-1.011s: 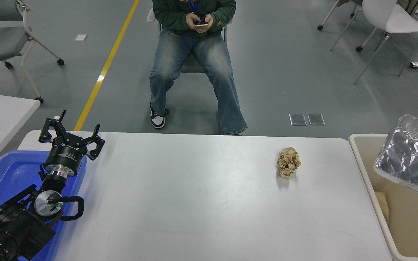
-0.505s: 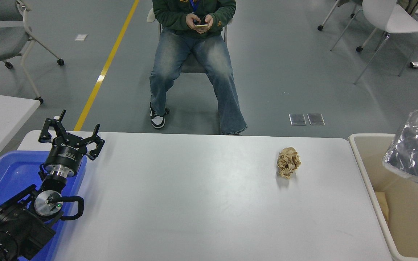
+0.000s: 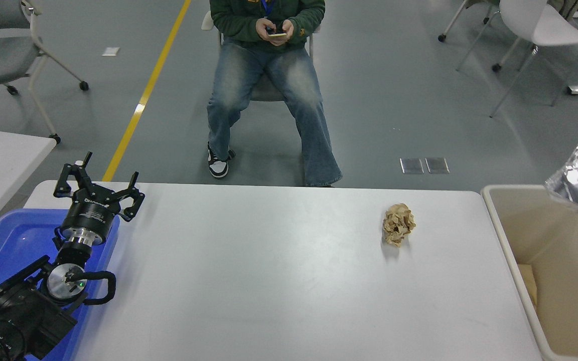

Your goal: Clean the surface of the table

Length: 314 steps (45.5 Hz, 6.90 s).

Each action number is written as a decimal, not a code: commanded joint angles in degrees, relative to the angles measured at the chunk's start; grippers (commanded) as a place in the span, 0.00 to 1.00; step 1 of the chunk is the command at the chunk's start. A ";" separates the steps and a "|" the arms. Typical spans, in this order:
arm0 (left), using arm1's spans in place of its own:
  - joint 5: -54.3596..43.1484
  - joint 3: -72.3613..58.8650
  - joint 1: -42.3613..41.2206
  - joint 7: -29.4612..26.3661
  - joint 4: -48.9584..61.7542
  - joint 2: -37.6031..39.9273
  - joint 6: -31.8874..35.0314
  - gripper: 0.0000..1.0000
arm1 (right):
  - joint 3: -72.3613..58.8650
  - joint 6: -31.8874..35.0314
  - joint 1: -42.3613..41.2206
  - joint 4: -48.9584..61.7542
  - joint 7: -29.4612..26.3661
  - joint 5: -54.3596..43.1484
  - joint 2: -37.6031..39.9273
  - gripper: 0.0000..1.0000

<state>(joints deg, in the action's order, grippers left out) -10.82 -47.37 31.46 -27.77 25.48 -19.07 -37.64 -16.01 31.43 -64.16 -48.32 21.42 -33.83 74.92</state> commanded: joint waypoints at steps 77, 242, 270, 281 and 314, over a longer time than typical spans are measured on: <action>0.01 0.00 0.01 0.00 0.01 0.00 0.02 1.00 | -0.95 -31.61 19.07 37.86 -21.77 23.29 -43.10 0.00; 0.01 0.00 0.01 0.00 0.01 0.00 0.02 1.00 | 45.19 -38.90 22.41 -9.60 9.26 32.07 -56.02 0.99; 0.01 0.00 0.01 0.00 0.01 0.00 0.02 1.00 | 45.72 -38.90 23.47 -9.34 9.08 31.11 -56.29 0.99; 0.01 0.00 0.01 0.00 0.01 0.00 0.02 1.00 | 35.27 -39.87 20.04 -9.16 8.47 23.03 -51.28 0.99; 0.01 0.00 0.01 0.00 0.01 0.00 -0.07 1.00 | 2.30 -39.52 4.05 -5.30 -17.54 15.02 -46.26 0.99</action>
<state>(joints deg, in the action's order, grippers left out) -10.81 -47.37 31.46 -27.77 25.49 -19.07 -37.66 -5.58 -8.58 -55.48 -55.96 12.99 -18.43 29.00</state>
